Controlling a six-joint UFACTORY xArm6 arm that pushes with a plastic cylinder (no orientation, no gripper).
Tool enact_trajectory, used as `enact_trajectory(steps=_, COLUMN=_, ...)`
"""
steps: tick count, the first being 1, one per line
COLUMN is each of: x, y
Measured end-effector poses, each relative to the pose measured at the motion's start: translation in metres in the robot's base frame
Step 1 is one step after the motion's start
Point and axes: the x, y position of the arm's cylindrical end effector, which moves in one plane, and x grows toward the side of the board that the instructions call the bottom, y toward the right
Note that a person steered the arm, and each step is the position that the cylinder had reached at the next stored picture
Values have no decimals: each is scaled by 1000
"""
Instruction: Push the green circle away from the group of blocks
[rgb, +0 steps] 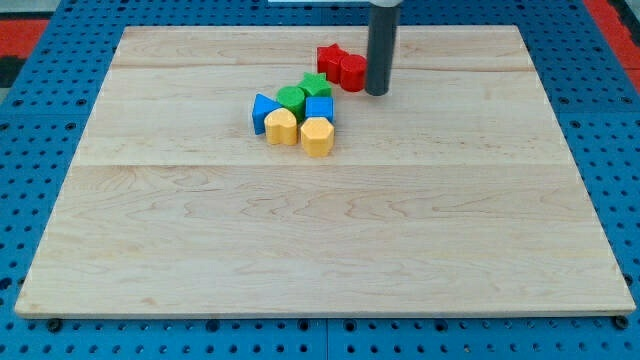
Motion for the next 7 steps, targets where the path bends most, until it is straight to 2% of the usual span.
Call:
enact_trajectory(steps=5, x=44, y=-87)
enact_trajectory(steps=7, x=44, y=-127)
